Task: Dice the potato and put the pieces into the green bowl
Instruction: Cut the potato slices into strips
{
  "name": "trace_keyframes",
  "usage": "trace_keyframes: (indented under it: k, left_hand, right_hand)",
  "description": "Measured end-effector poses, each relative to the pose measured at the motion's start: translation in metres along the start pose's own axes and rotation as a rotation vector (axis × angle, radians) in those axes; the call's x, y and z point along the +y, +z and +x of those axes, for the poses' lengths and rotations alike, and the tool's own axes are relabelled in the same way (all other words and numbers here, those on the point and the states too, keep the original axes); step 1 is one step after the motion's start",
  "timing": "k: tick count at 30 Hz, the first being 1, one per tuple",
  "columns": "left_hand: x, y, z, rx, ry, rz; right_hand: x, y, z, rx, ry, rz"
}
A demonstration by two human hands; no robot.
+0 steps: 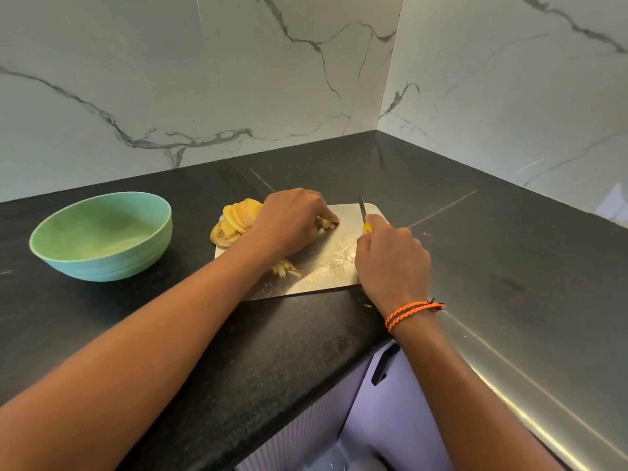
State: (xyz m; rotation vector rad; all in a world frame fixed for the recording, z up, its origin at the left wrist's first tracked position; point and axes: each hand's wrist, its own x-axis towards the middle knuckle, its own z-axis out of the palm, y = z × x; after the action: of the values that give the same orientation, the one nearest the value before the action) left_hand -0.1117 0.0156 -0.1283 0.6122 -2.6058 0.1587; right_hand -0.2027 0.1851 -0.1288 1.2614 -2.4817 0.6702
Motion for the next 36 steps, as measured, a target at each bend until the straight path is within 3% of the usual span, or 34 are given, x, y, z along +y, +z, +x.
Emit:
trace_keyframes:
  k: [11, 36]
  left_hand:
    - [0.008, 0.009, -0.001, 0.079, -0.224, 0.095]
    - [-0.003, 0.0, 0.005, -0.072, -0.234, -0.2]
  right_hand:
    - [0.0, 0.004, 0.0, -0.005, -0.04, 0.004]
    - [-0.001, 0.001, -0.001, -0.029, -0.038, 0.002]
